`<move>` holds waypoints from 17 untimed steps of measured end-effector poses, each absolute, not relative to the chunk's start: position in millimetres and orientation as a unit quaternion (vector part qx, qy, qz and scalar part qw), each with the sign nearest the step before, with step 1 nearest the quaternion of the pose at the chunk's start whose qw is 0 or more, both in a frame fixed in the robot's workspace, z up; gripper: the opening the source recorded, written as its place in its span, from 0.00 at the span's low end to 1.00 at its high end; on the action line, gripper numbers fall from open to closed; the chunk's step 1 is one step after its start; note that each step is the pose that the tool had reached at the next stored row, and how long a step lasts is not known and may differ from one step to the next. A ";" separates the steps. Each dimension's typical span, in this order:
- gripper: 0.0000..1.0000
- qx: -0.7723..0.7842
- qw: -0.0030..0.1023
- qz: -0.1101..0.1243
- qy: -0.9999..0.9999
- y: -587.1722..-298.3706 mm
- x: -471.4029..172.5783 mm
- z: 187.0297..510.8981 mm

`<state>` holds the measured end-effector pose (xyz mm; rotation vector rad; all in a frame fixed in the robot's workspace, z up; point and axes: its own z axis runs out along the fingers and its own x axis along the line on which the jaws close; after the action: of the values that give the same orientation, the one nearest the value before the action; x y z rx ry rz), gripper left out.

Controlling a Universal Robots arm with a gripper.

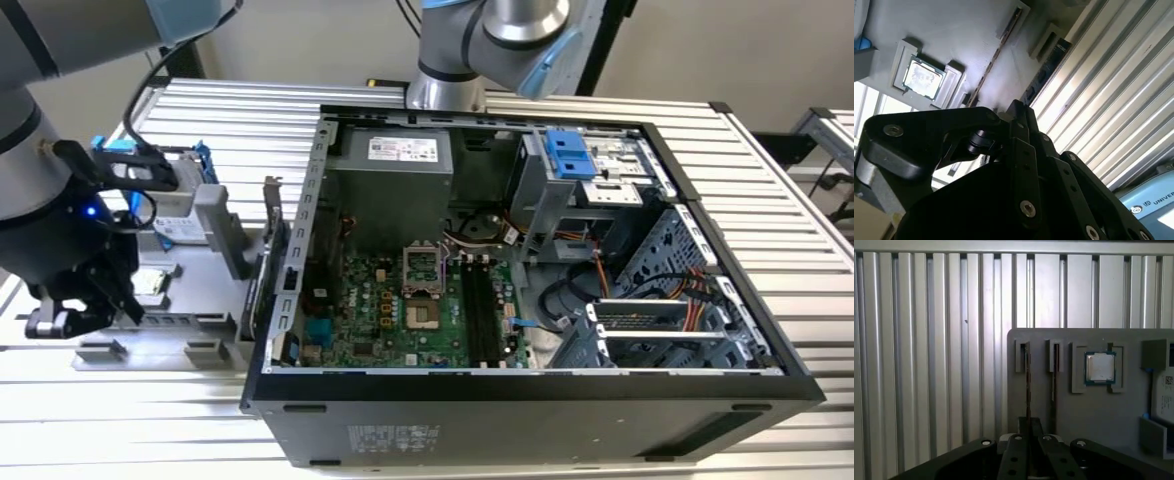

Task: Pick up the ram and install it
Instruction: 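Pick up the ram and move it above insertion slot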

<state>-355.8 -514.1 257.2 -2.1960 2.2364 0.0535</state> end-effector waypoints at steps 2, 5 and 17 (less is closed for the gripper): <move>0.00 -0.701 0.003 0.017 0.713 -514.0 -355.8 261.2; 0.00 -0.701 0.003 0.017 0.713 -514.1 -355.8 267.6; 0.00 -0.701 0.003 0.017 0.713 -514.1 -355.8 292.3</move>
<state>-355.8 -514.1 292.3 -2.1960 2.2364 0.0535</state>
